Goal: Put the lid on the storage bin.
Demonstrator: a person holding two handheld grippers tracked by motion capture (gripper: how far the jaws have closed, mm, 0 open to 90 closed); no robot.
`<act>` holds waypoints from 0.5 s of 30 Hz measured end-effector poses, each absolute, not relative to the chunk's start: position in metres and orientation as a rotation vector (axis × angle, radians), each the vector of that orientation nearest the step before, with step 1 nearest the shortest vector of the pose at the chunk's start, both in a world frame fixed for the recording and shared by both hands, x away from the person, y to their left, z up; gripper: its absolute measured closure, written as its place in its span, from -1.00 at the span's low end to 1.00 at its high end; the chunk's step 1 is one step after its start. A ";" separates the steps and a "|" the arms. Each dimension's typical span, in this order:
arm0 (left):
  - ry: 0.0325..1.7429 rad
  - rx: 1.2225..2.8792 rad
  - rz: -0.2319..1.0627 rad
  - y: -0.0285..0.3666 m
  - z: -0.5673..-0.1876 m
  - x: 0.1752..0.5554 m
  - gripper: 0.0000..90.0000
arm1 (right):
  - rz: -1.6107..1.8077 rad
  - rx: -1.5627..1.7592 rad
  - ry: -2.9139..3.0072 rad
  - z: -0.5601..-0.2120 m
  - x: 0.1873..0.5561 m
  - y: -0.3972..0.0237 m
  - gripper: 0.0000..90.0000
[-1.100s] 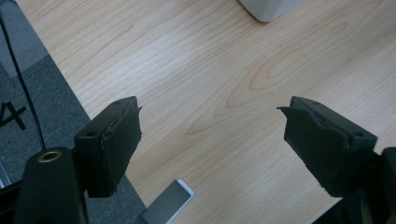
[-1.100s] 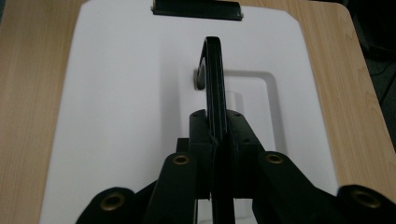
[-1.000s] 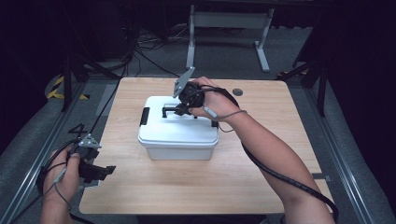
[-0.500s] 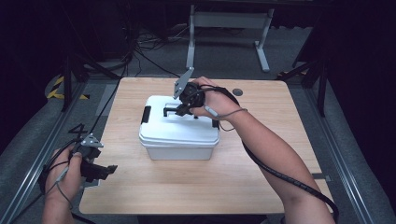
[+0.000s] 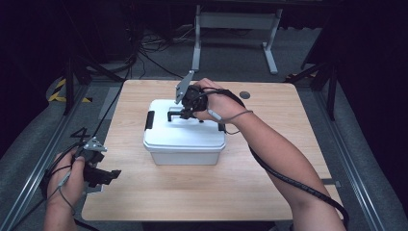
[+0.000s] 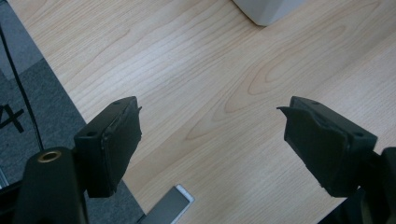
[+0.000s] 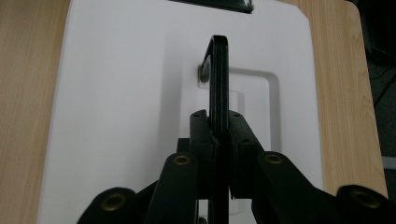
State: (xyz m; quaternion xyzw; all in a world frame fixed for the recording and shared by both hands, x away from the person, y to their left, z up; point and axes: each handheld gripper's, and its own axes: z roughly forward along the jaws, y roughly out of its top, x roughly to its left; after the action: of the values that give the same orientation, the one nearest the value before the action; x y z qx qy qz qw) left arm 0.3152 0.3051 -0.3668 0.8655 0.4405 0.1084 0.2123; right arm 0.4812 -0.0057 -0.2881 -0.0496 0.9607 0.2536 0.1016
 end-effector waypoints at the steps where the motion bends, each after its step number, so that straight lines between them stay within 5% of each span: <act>1: 1.223 2.404 0.301 0.305 -0.367 0.315 -0.57 | 0.745 -0.145 2.840 -0.288 0.481 -0.005 0.85; 15: 1.215 2.396 0.298 0.307 -0.366 0.315 -0.57 | 0.745 -0.104 2.848 -0.296 0.483 -0.005 0.86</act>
State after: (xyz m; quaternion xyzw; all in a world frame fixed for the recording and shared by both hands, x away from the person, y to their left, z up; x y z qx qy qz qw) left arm 0.3145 0.3066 -0.3662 0.8651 0.4389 0.1076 0.2177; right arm 0.4828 -0.0046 -0.2955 -0.0351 0.9622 0.2516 0.0979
